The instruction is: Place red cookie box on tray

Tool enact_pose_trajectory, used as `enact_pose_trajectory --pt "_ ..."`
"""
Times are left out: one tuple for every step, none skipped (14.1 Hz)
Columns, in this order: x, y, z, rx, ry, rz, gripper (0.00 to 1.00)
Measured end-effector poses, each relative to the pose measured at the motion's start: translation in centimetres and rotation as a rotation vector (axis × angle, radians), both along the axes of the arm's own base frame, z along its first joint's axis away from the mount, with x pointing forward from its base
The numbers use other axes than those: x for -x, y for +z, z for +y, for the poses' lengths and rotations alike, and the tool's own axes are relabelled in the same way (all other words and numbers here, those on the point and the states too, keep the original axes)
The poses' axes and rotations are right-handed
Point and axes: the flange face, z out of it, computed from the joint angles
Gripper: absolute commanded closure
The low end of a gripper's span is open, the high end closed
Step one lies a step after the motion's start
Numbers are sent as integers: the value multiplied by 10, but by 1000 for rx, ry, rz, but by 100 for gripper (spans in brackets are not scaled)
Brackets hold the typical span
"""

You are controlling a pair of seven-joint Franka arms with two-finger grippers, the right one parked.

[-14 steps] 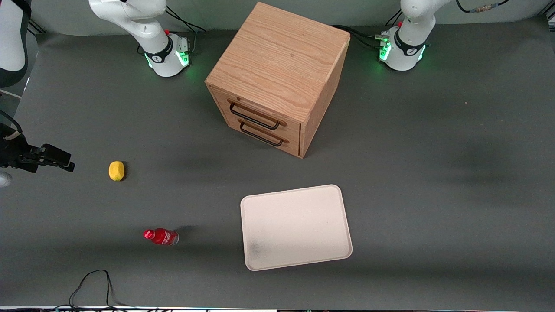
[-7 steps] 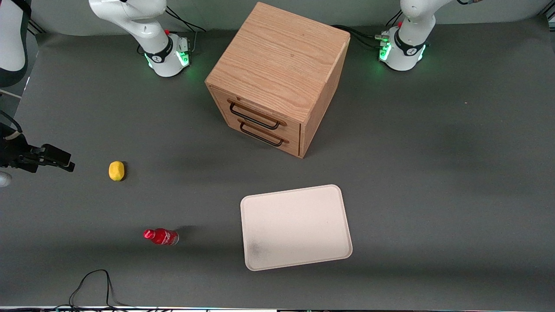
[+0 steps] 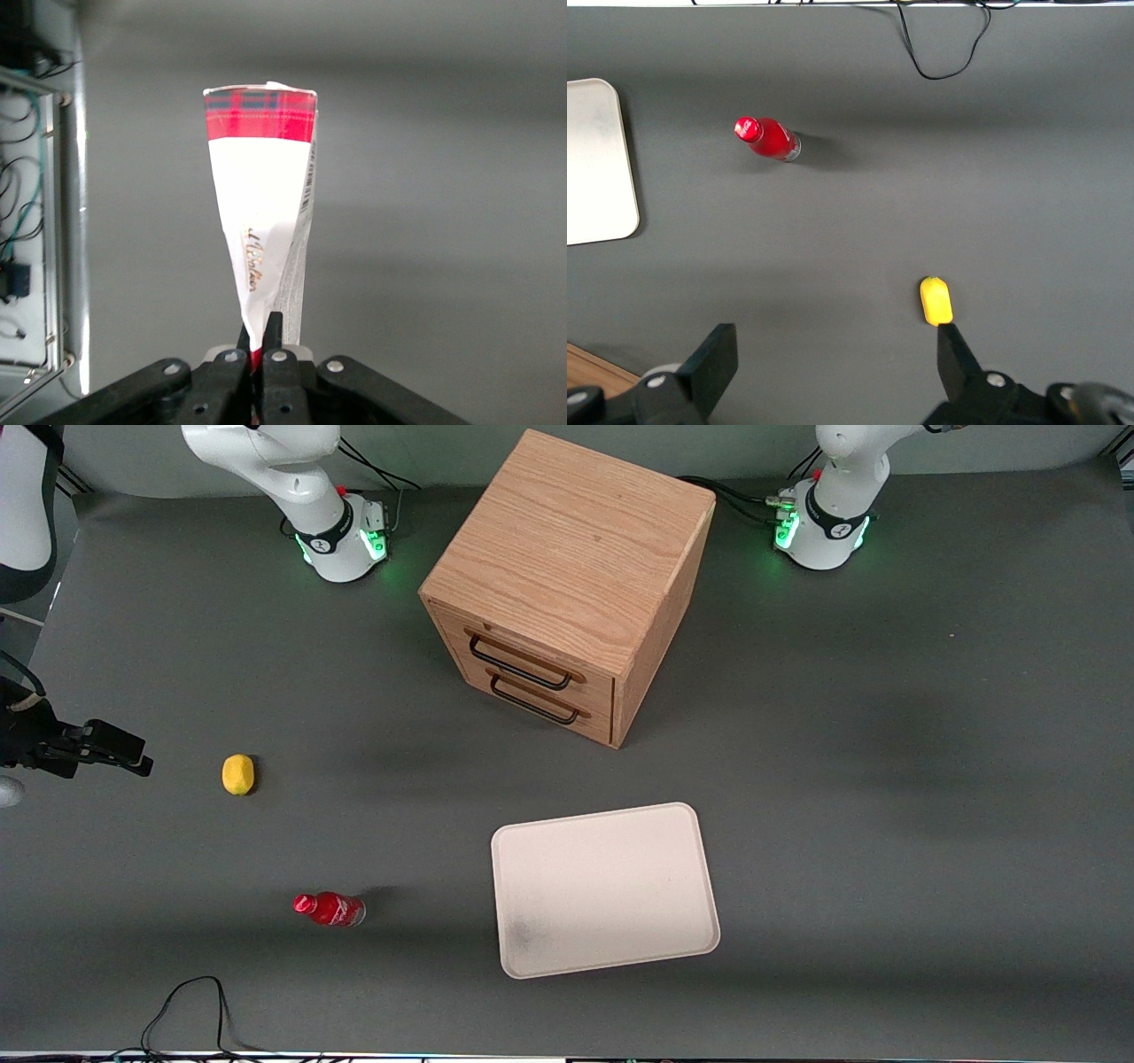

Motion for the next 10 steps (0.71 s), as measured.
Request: enact_pose_trajectory --pt "-7 -3 -28 7 -30 12 100" --pt "-14 -7 -59 11 -46 21 100" --pt "-19 -12 -91 15 -46 30 100" --pt "-22 -17 -124 18 -39 38 100" --pt "-25 -22 -156 20 -31 45 100" --pt "-26 -26 -188 21 -22 51 100" --pt "-25 -30 -220 24 -11 56 100" --pt "-22 -33 -249 35 1 61 100" --pt "-18 -33 -276 59 13 63 100" --pt "-13 -32 -298 82 33 60 100"
